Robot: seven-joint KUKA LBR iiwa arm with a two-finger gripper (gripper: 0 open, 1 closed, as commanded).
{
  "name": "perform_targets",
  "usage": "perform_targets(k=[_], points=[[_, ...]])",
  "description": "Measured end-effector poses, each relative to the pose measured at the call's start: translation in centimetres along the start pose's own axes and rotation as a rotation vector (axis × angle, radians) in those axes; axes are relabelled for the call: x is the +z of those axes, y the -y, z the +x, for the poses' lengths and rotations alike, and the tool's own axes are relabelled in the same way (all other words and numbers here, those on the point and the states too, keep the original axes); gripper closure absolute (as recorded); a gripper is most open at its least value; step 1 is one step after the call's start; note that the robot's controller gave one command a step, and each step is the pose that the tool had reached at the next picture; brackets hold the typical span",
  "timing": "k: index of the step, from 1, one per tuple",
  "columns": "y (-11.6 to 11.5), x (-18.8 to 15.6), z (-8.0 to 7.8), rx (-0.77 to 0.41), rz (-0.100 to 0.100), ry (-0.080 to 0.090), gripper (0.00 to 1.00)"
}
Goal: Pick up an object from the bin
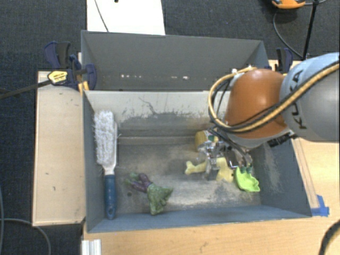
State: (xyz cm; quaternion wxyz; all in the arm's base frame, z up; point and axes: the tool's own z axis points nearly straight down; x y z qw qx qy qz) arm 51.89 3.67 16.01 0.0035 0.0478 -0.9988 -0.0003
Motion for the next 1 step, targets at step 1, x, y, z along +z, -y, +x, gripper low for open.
perform_targets(k=[1], points=[[0.47, -7.02, -0.97, 0.016, 0.001, 0.006, 1.0]])
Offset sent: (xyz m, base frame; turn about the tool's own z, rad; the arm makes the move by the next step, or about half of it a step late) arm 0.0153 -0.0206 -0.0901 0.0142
